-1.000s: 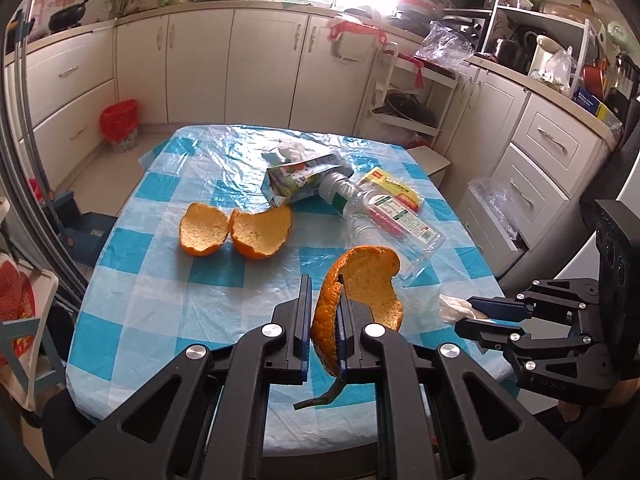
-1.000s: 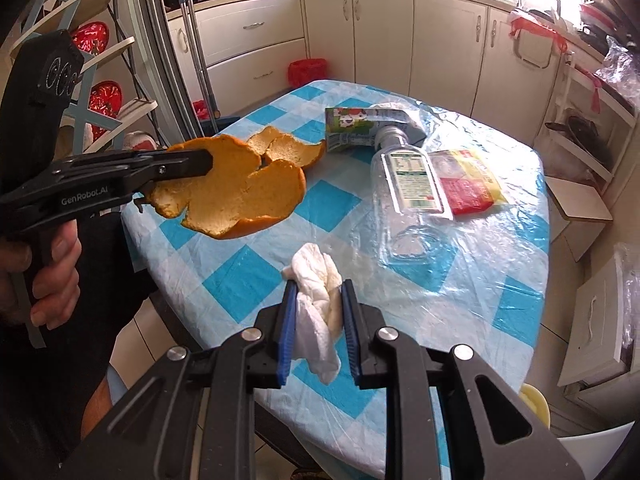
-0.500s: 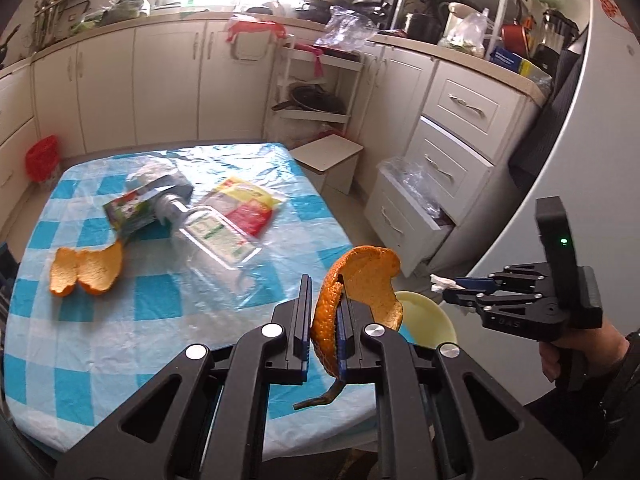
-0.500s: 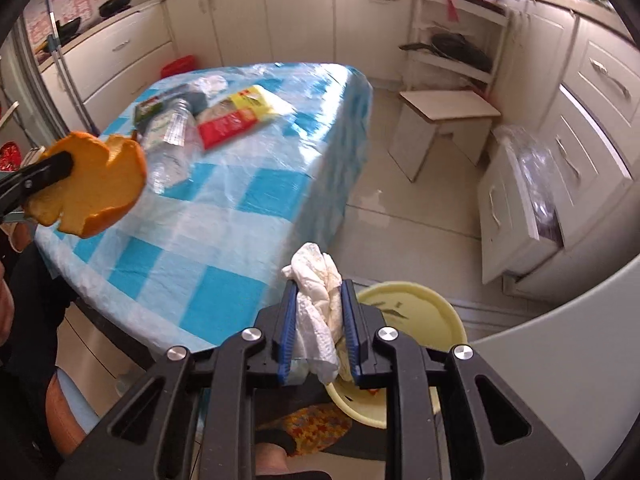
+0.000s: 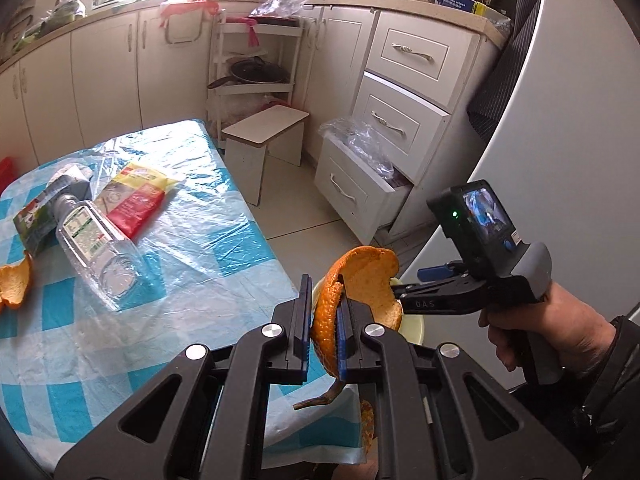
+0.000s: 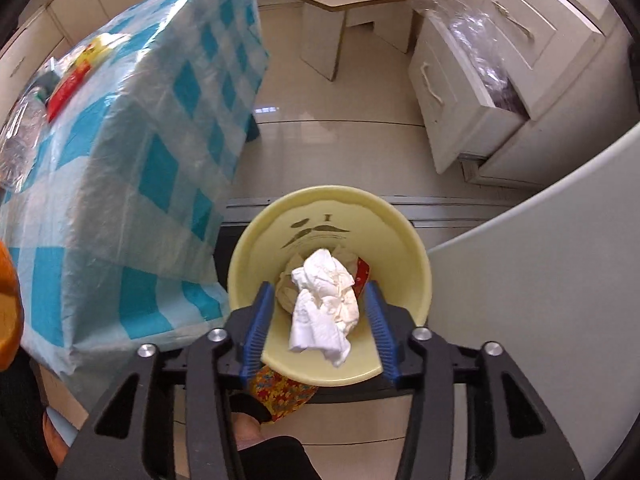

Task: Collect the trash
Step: 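Carry the tissue and peel to the yellow bin and release both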

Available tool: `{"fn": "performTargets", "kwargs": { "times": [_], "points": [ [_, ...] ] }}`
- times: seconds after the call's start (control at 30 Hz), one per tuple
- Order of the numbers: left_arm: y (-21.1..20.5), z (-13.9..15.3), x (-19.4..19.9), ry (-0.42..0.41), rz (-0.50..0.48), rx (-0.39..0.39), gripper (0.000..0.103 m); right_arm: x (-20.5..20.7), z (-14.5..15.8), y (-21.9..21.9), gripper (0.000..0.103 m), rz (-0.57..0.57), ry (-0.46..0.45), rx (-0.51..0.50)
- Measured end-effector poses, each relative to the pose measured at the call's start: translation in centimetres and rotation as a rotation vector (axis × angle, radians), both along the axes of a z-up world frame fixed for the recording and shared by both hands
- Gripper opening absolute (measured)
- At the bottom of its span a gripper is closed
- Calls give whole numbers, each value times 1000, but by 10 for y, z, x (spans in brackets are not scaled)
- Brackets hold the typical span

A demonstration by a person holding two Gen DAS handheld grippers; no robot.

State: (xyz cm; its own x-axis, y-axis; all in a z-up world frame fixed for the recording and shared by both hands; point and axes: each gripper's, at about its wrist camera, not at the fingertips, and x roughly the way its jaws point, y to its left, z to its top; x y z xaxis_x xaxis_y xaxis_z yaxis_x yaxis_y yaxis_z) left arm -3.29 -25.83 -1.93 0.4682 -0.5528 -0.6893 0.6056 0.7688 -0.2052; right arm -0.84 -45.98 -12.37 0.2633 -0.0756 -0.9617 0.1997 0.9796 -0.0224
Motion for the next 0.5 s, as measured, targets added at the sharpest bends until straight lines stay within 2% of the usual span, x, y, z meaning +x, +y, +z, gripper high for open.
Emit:
{"fn": "performTargets", "kwargs": {
  "times": [0.03,0.13,0.2,0.33,0.43,0.5],
  "points": [
    [-5,-2,1,3,-7,3,9,0,4,-6,51,-37,-12,-11],
    [-18,-9,4,13,-24,11,9,-5,20,-23,52,-118,-86,45],
    [-27,-15,7,24,-33,14,9,-10,34,-31,56,-166,-152,41],
    [-47,-32,12,55,-50,27,9,-23,70,-47,69,-261,-332,18],
    [-64,-48,15,84,-59,46,9,-33,93,-58,73,-318,-464,20],
    [-75,-56,17,102,-61,54,9,-35,103,-64,73,-336,-521,24]
  ]
}}
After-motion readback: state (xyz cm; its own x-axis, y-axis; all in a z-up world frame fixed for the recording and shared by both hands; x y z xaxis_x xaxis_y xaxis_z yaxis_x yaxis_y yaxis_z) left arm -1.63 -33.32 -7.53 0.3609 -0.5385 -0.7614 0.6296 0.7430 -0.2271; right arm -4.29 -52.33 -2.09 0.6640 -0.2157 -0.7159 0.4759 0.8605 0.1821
